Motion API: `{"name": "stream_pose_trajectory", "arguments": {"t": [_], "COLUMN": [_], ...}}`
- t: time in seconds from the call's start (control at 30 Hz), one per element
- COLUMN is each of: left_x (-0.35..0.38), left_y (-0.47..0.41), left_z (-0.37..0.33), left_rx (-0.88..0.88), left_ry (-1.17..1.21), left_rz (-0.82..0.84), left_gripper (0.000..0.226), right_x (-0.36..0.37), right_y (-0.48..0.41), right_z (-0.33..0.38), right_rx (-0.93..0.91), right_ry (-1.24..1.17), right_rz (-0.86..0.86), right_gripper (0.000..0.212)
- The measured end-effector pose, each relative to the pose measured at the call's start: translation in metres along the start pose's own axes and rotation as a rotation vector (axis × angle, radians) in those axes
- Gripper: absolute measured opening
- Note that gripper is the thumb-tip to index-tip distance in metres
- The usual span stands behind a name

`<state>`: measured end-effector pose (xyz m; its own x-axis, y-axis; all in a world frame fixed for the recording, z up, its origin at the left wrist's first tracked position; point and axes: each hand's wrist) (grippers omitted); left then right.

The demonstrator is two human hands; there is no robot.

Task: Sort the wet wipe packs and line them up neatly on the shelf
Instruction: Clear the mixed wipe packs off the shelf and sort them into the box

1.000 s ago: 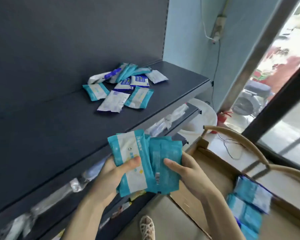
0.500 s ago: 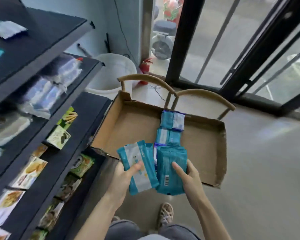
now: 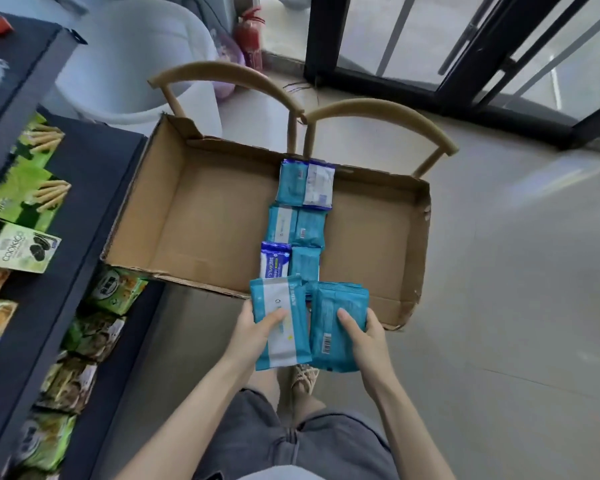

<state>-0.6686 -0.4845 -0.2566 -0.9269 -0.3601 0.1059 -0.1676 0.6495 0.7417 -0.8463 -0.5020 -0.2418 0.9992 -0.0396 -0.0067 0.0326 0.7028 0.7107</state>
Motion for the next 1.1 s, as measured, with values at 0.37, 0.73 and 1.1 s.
{"name": "stream_pose_trajectory", "arguments": {"t": [0.37, 0.73, 1.1], "left_x": [0.002, 0.020, 0.016], "left_y": [-0.167, -0.326, -0.378], "left_z": [-0.024, -0.031, 0.011], "left_rx": [-0.069, 0.080, 0.179], "left_ry": [-0.201, -0.336, -0.629], "left_rz": [-0.060, -0.087, -0.050], "left_gripper": [0.026, 0.023, 0.071], "right_x": [0.053, 0.082, 0.091], "right_y": [-0.157, -0.322, -0.367], "right_z": [0.008, -0.009, -0.035], "right_rx": [0.116, 0.030, -0.119], "right_ry": [-0.016, 0.117, 0.609], "right_rz": [-0.104, -0.196, -0.194], "right_gripper": [0.024, 0.024, 0.067]}}
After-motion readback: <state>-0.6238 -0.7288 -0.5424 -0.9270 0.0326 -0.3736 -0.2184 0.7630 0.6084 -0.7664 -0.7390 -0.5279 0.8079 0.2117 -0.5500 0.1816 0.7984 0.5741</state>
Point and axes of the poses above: each hand's wrist, its own y-axis away from the middle knuckle, its own x-axis out of the palm, z = x × y, and after that the axes turned 1 degree about x, right-handed
